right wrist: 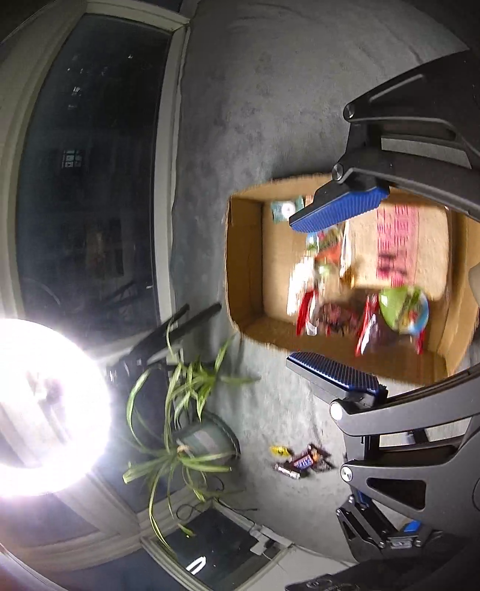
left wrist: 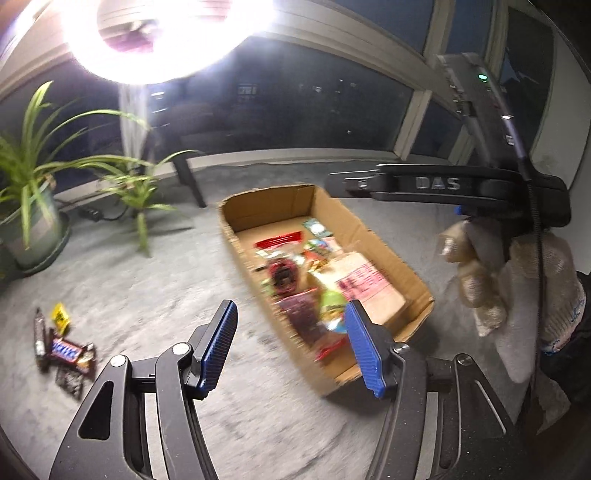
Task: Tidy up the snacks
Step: 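Move both open tools back to the Snickers bars and chocolate packets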
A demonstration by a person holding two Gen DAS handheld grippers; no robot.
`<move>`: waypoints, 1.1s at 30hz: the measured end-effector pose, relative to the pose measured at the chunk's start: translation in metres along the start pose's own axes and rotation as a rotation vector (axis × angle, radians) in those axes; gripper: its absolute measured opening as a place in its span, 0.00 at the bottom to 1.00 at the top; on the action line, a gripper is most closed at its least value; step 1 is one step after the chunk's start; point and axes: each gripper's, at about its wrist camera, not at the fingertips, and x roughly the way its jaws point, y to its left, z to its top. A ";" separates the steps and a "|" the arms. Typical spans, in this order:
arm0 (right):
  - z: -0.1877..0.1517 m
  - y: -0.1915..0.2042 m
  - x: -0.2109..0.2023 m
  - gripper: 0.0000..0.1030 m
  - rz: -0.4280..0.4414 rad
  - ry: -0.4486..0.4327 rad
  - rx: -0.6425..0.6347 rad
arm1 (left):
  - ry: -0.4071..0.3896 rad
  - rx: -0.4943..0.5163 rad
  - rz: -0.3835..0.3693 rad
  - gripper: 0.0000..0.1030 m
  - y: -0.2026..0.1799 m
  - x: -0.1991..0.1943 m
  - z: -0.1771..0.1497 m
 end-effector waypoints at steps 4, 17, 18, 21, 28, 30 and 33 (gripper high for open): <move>-0.002 0.031 0.002 0.68 0.021 0.007 -0.029 | -0.006 -0.029 0.026 0.58 0.026 -0.016 -0.007; -0.012 0.123 0.043 0.68 0.117 0.076 -0.139 | 0.009 -0.175 0.166 0.58 0.145 -0.067 -0.065; -0.012 0.132 0.048 0.68 0.126 0.084 -0.154 | 0.011 -0.185 0.177 0.58 0.153 -0.069 -0.070; -0.014 0.159 0.066 0.68 0.161 0.118 -0.203 | 0.023 -0.195 0.201 0.58 0.172 -0.072 -0.082; -0.022 0.209 0.110 0.61 0.214 0.204 -0.331 | 0.047 -0.218 0.203 0.57 0.196 -0.064 -0.095; -0.024 0.220 0.123 0.61 0.237 0.234 -0.362 | 0.055 -0.230 0.187 0.53 0.201 -0.059 -0.097; -0.028 0.234 0.144 0.60 0.250 0.278 -0.408 | 0.062 -0.235 0.173 0.52 0.203 -0.052 -0.098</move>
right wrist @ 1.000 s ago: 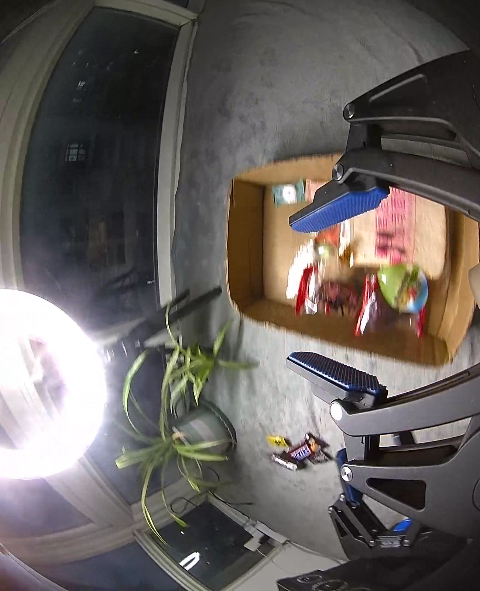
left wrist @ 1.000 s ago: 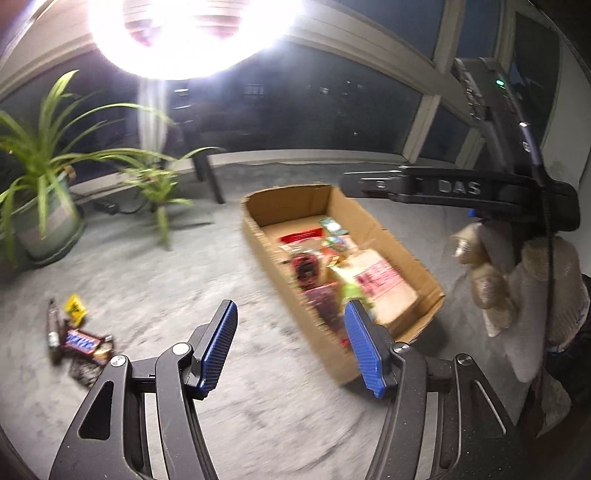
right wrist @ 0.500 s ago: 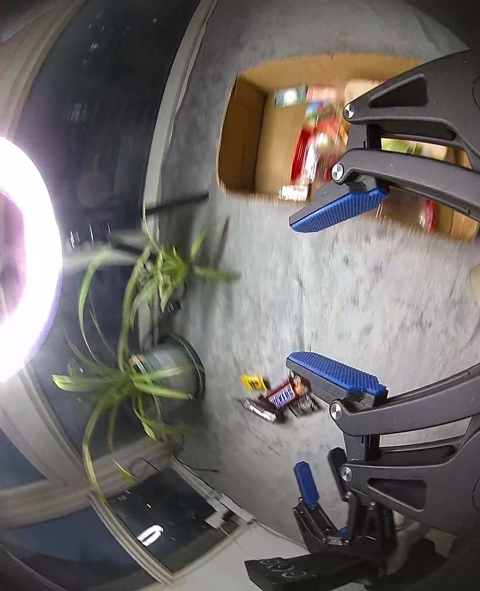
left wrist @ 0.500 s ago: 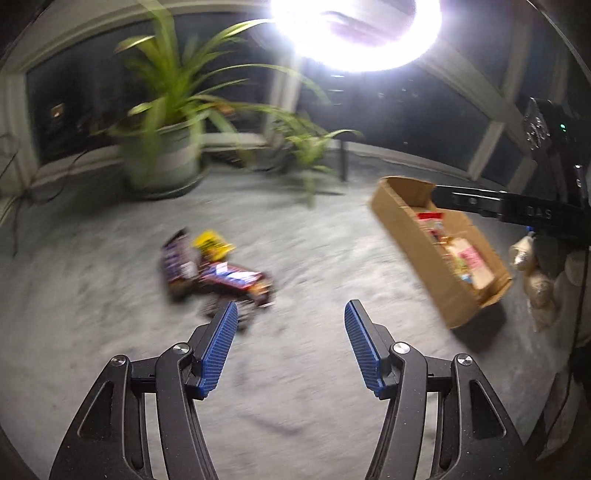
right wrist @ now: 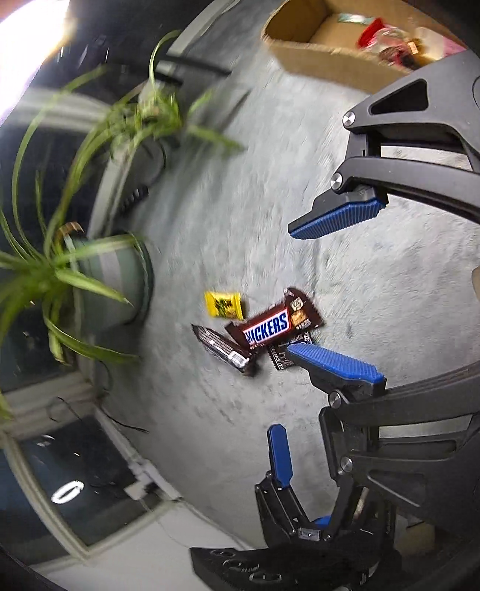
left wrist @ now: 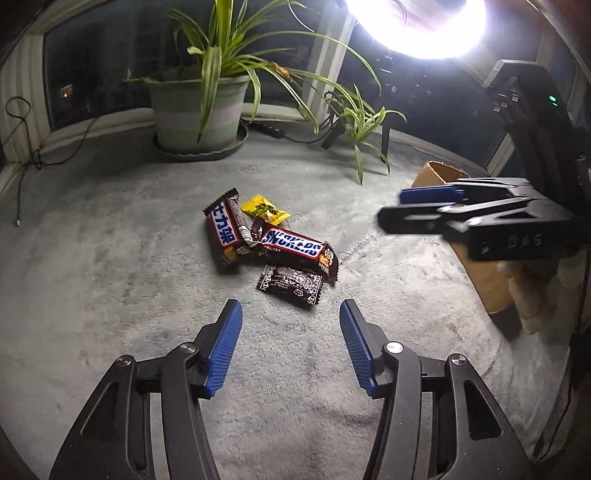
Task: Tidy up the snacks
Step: 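Move both open tools back to the Snickers bars and chocolate packets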
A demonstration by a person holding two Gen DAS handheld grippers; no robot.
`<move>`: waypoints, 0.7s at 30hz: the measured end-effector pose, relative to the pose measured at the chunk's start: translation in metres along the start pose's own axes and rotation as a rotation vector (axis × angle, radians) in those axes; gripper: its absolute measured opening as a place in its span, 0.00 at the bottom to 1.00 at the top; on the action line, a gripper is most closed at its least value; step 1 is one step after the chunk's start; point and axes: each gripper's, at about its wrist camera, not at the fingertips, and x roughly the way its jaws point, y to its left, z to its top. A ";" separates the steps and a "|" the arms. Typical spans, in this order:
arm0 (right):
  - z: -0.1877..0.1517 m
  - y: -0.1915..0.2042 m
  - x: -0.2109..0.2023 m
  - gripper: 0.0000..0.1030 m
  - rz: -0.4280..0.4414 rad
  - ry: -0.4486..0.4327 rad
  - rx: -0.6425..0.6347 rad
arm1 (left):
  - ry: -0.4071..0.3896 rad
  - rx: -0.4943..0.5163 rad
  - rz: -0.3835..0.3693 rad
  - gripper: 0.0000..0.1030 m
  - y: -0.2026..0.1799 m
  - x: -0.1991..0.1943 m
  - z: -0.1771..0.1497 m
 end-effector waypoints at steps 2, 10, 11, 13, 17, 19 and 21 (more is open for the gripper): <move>0.003 0.003 0.012 0.60 0.018 0.021 -0.019 | 0.009 0.004 -0.007 0.52 0.000 0.006 0.000; 0.014 0.016 0.048 0.51 0.041 0.082 -0.103 | 0.029 -0.005 -0.029 0.47 0.004 0.025 0.005; 0.015 0.017 0.052 0.47 0.044 0.092 -0.107 | 0.030 -0.009 -0.032 0.46 0.004 0.027 0.005; 0.017 0.017 0.061 0.43 0.052 0.107 -0.111 | 0.034 -0.016 -0.035 0.42 0.005 0.029 0.005; 0.019 0.017 0.071 0.43 0.079 0.108 -0.111 | 0.054 -0.029 -0.043 0.38 0.005 0.034 0.004; 0.019 0.020 0.075 0.42 0.078 0.111 -0.123 | 0.063 -0.034 -0.044 0.38 0.004 0.035 0.003; 0.020 0.020 0.077 0.41 0.067 0.105 -0.127 | 0.075 -0.043 -0.050 0.38 0.005 0.038 0.003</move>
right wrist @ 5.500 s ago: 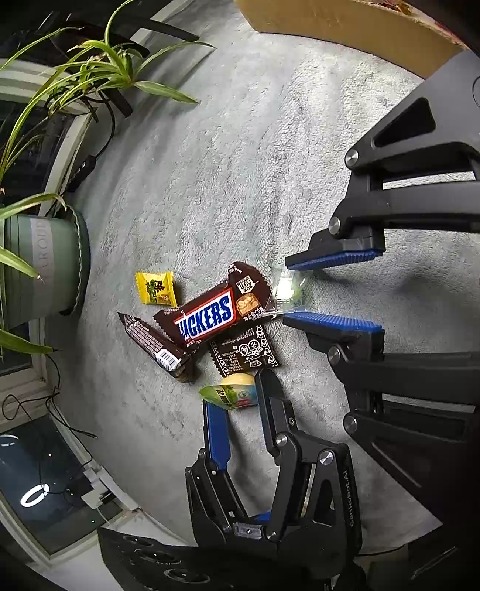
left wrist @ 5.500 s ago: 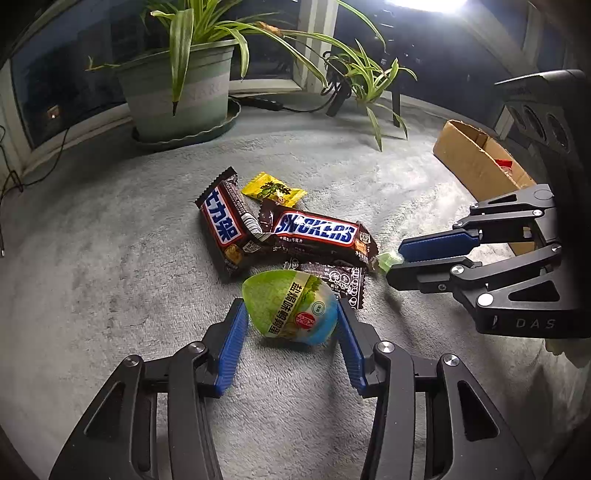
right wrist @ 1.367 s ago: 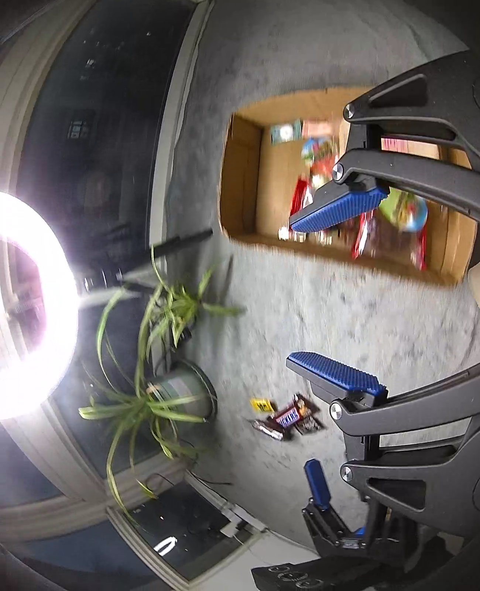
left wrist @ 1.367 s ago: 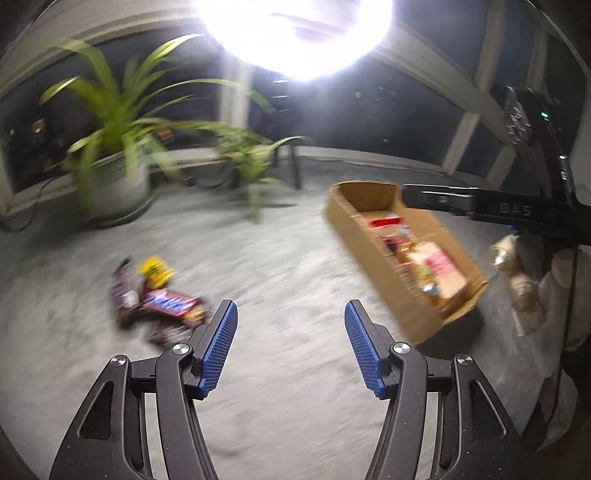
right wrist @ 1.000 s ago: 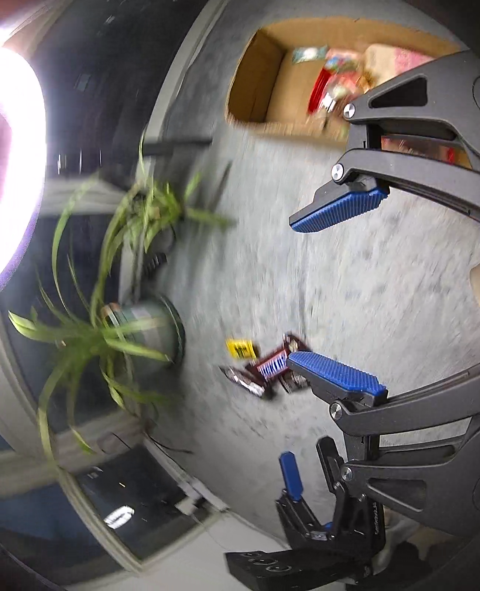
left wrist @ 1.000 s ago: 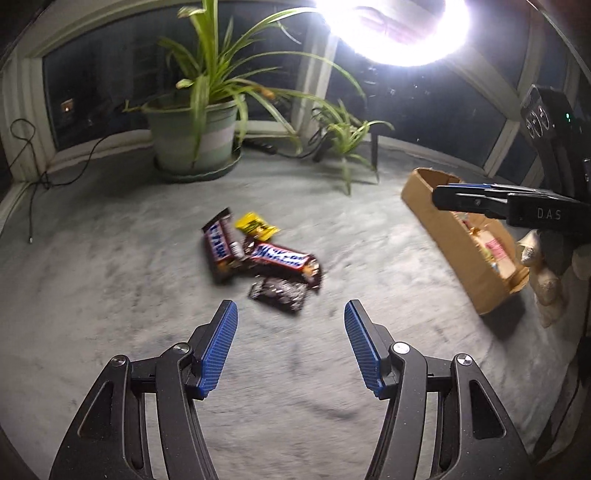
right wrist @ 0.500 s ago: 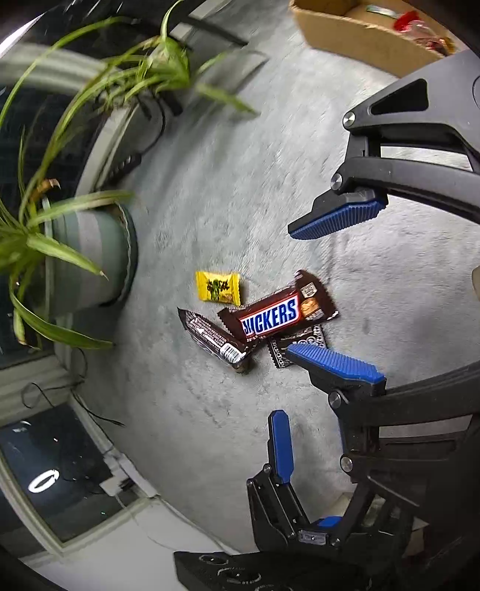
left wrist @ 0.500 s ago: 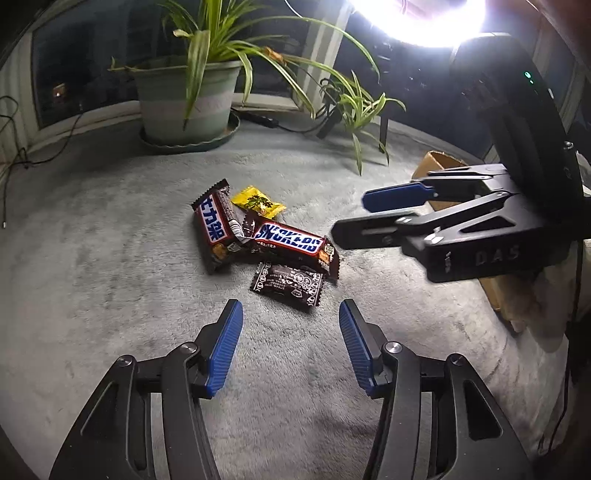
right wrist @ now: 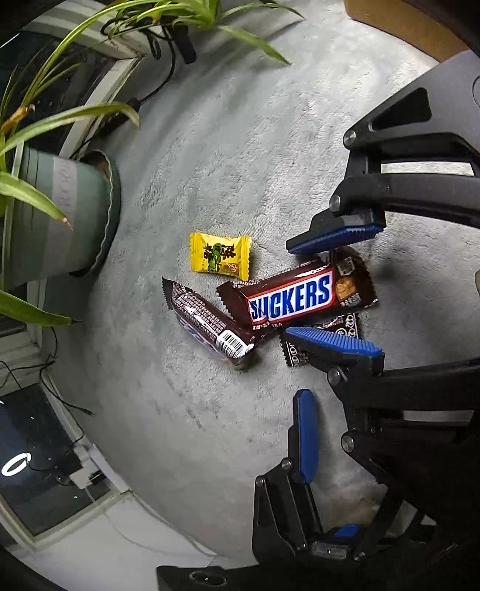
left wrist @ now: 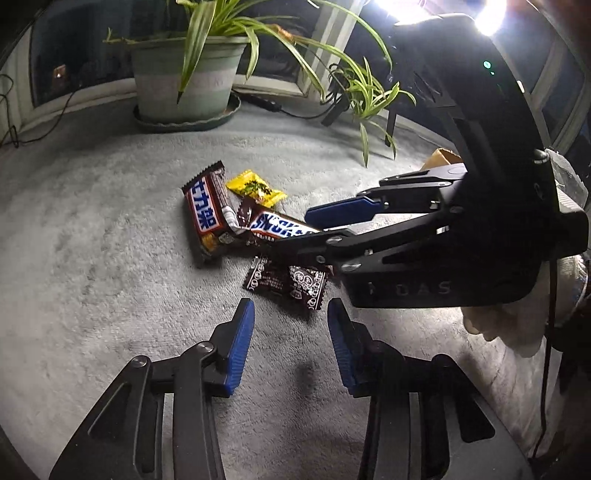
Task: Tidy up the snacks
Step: 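Move both open tools back to the Snickers bars and chocolate packets, then grasp the dark chocolate packet with the left tool while the right grasps a Snickers bar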
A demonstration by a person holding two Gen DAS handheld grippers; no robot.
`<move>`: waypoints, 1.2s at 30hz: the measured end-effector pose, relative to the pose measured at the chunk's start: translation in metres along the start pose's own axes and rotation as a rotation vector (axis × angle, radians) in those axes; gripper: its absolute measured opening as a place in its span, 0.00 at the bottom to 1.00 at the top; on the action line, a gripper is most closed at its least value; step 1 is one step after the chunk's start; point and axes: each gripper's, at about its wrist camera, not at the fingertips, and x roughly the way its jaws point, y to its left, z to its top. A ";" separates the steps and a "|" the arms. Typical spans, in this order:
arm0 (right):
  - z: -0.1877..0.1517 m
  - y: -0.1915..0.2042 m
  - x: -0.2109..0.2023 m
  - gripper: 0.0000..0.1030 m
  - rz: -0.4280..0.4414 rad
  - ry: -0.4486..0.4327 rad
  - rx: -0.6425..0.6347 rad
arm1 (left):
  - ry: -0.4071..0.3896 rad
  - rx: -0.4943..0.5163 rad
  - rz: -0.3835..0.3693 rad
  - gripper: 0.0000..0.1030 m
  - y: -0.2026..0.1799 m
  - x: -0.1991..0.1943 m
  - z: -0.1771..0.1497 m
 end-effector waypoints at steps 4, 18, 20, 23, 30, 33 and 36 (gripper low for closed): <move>0.000 -0.010 -0.001 0.32 0.007 -0.002 0.049 | 0.025 -0.024 -0.007 0.38 0.001 0.009 0.003; -0.023 -0.059 -0.018 0.31 -0.021 -0.010 0.216 | 0.039 0.047 0.036 0.38 -0.019 0.030 0.022; -0.026 -0.063 -0.020 0.31 -0.031 -0.013 0.224 | 0.040 0.083 0.068 0.38 -0.024 0.033 0.023; -0.027 -0.062 -0.022 0.31 -0.037 -0.015 0.226 | 0.038 0.112 0.111 0.36 -0.030 0.037 0.024; -0.024 -0.050 -0.017 0.32 -0.083 -0.005 0.187 | 0.030 0.153 0.174 0.23 -0.031 0.040 0.025; -0.025 -0.049 -0.018 0.30 -0.095 -0.004 0.189 | 0.025 0.149 0.172 0.22 -0.028 0.037 0.023; -0.027 -0.050 -0.020 0.30 -0.095 -0.014 0.211 | 0.019 0.121 0.161 0.22 -0.023 0.032 0.020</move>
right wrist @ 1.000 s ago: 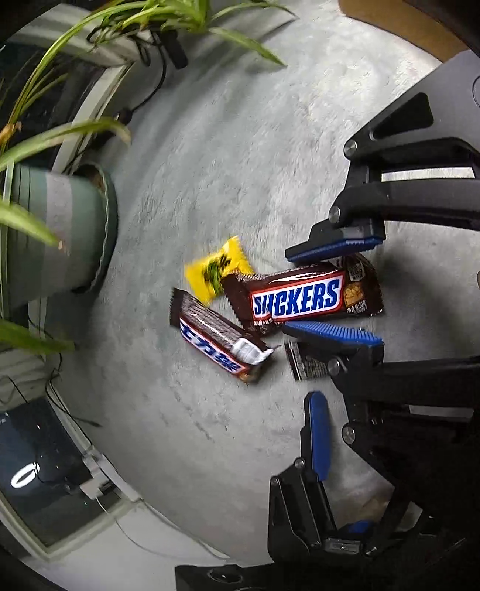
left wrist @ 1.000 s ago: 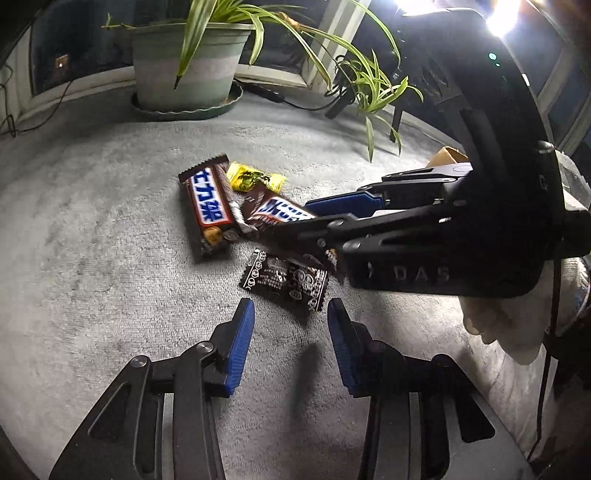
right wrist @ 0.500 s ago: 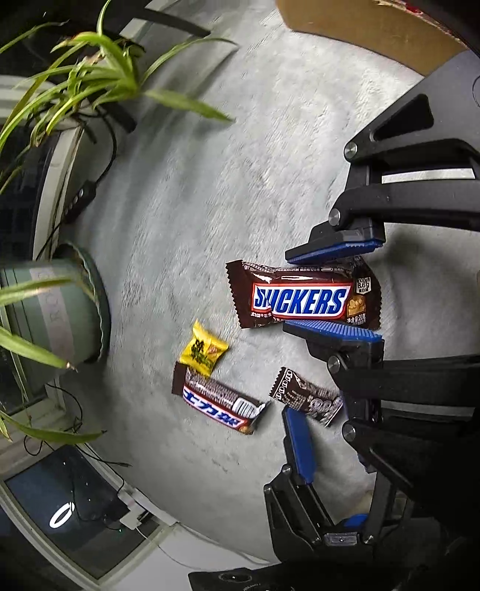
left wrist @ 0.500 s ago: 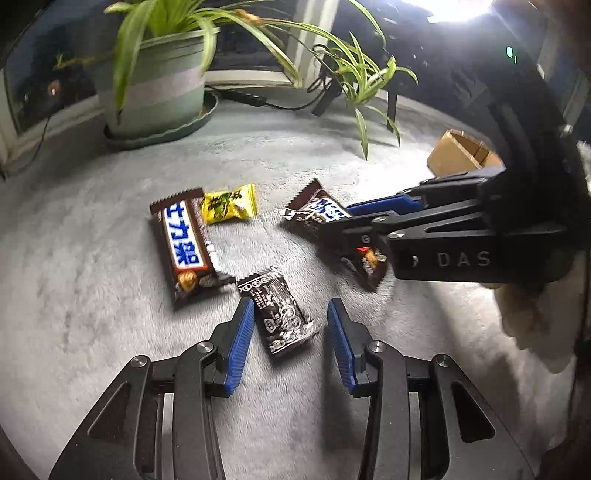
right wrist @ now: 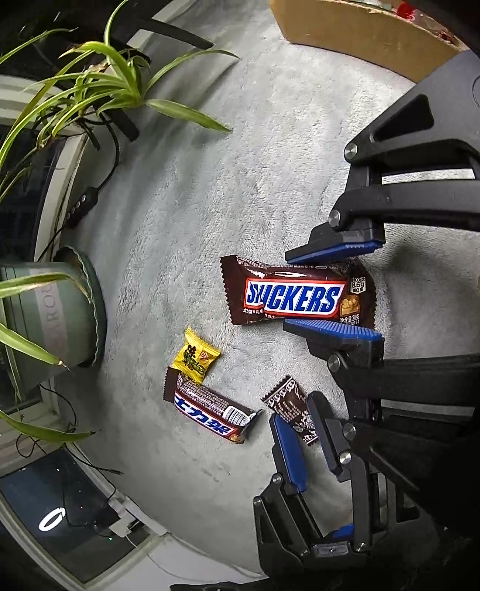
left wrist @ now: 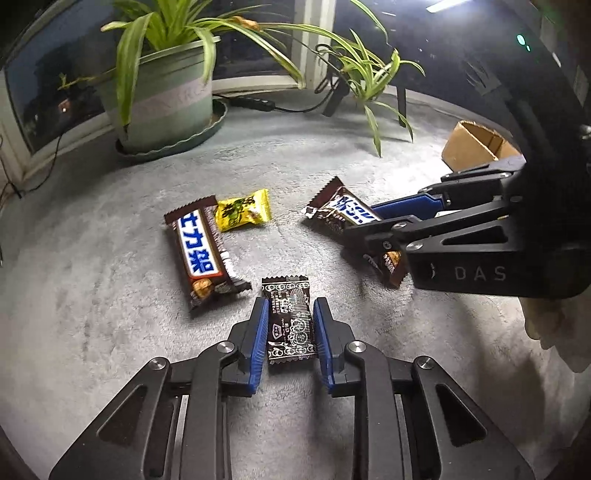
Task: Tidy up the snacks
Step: 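Grasp the dark chocolate packet with the left tool while the right grasps a Snickers bar, then lift the chocolate packet and Snickers bar and carry both over the box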
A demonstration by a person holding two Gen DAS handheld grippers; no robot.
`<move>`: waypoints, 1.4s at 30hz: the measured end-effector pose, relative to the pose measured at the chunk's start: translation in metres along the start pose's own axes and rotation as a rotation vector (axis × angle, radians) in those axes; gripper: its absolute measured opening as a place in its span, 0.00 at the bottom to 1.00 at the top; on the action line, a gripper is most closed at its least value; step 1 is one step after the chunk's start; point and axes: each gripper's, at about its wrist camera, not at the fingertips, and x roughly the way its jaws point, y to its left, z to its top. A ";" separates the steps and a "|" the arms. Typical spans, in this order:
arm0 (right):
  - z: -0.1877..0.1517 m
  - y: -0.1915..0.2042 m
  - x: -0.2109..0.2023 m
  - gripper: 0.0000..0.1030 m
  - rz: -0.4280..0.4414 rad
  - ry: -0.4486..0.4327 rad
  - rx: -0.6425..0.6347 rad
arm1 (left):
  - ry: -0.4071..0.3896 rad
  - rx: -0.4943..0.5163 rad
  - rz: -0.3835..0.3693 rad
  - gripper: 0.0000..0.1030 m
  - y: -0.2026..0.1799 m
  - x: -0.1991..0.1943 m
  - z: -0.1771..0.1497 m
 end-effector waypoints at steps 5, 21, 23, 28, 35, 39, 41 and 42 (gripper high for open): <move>-0.007 -0.004 -0.016 0.30 0.018 -0.040 0.039 | -0.007 -0.029 -0.009 0.22 0.005 -0.008 -0.005; -0.043 -0.072 -0.127 0.30 -0.017 -0.214 0.195 | -0.106 -0.006 -0.089 0.22 -0.034 -0.052 0.014; -0.051 -0.084 -0.141 0.30 -0.036 -0.228 0.212 | -0.118 0.007 -0.106 0.22 -0.047 -0.056 0.017; -0.068 -0.117 -0.171 0.30 -0.101 -0.251 0.246 | -0.143 0.035 -0.157 0.22 -0.080 -0.062 0.026; -0.089 -0.161 -0.196 0.30 -0.171 -0.265 0.305 | -0.162 0.085 -0.228 0.22 -0.133 -0.066 0.032; -0.100 -0.186 -0.200 0.30 -0.205 -0.261 0.335 | -0.166 0.118 -0.261 0.22 -0.164 -0.065 0.037; -0.105 -0.196 -0.201 0.30 -0.212 -0.258 0.351 | -0.166 0.133 -0.271 0.22 -0.178 -0.064 0.040; -0.106 -0.200 -0.201 0.30 -0.212 -0.258 0.355 | -0.167 0.137 -0.276 0.22 -0.185 -0.064 0.042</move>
